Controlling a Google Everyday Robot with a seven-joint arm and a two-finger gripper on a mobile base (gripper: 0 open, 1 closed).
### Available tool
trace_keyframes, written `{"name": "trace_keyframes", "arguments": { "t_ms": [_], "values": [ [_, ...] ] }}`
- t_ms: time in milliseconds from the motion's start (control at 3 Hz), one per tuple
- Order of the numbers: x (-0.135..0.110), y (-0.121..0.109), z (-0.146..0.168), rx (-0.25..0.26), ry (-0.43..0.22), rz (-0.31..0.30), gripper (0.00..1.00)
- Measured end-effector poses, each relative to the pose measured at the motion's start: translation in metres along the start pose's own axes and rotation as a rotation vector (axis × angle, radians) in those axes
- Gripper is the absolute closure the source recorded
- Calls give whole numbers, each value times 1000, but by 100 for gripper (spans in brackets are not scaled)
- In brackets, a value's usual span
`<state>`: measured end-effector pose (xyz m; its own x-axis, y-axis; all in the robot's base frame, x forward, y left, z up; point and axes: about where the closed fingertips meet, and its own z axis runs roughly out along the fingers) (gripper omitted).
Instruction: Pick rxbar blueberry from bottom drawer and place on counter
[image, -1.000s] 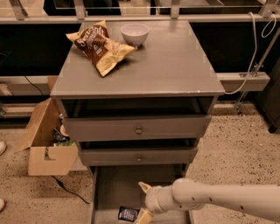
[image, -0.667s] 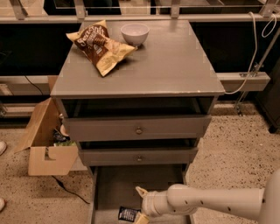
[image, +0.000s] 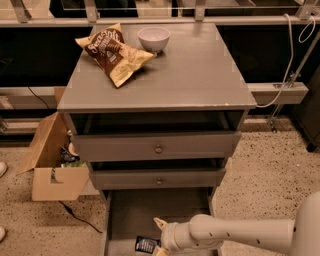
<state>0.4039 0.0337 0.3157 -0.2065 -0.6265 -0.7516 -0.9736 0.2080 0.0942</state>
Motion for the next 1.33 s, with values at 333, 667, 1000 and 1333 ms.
{"name": "trace_keyframes", "arguments": {
  "t_ms": [333, 667, 1000, 1333],
  "values": [
    [18, -25, 17, 21, -36, -16, 0],
    [35, -50, 39, 36, -70, -40, 0],
    [52, -68, 68, 37, -75, -58, 0],
    [76, -81, 106, 24, -57, -59, 0]
  ]
}}
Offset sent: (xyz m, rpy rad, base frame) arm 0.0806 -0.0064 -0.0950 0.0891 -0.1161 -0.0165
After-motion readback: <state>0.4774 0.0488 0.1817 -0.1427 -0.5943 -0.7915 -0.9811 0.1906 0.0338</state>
